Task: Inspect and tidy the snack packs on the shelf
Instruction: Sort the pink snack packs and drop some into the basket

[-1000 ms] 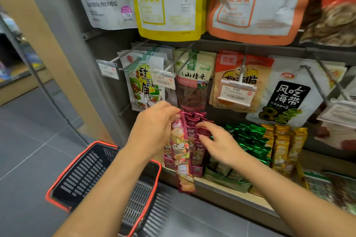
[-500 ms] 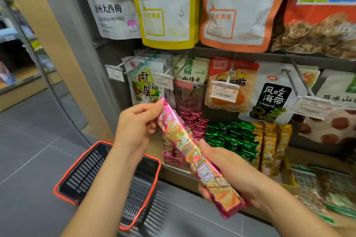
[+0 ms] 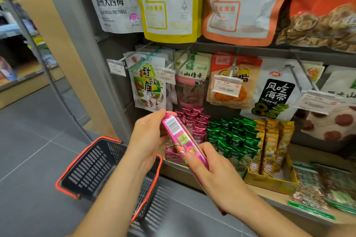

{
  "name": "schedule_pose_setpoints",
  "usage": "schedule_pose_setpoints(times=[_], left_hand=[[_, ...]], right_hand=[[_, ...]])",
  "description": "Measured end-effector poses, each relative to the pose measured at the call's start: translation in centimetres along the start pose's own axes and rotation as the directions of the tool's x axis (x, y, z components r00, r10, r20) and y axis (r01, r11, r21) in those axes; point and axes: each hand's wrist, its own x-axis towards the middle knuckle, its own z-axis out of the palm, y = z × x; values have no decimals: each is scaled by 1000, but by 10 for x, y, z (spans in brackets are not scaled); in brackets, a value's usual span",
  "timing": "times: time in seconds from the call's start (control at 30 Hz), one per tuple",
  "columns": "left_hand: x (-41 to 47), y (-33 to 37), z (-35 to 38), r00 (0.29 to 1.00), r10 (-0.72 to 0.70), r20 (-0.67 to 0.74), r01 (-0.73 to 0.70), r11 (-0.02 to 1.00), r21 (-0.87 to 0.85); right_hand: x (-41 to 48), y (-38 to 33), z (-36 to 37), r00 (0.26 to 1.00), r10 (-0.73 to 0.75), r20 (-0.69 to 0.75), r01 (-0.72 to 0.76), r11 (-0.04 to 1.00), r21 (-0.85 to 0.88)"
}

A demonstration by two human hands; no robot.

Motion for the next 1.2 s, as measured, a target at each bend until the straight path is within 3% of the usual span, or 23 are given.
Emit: schedule_pose_setpoints(times=[0.07, 0.2, 0.27, 0.43, 0.63, 0.83, 1.03, 1.13, 1.2], left_hand=[[0, -1, 1, 997, 18, -69, -19, 1000, -12], [2, 3, -2, 982, 21, -189, -49, 988, -145], [2, 2, -4, 980, 17, -199, -58, 978, -201], [3, -4, -1, 999, 41, -32, -49, 954, -296], [-4, -12, 11, 992, -6, 125, 35, 973, -229], [-15, -23, 18, 951, -56, 303, 113, 978, -173], [-21, -28, 22, 934, -81, 348, 110, 992, -64], [-22, -26, 20, 939, -23, 343, 18, 1000, 19], [-23, -25, 18, 934, 38, 356, -106, 979, 172]], right_hand=[[1, 0, 0, 1000, -20, 17, 19, 999, 26], [2, -2, -4, 968, -9, 251, -91, 918, 385], [1, -2, -4, 949, -28, 314, -123, 885, 450], [1, -1, 0, 992, 22, 123, -75, 892, 447], [5, 1, 1, 999, 38, -13, -29, 904, 426], [10, 6, -4, 996, 71, -58, -43, 919, 392], [14, 9, -5, 998, 25, -53, -1, 916, 400], [18, 8, -8, 999, -13, -30, 25, 894, 448], [22, 5, -17, 999, -19, -48, 40, 876, 480]])
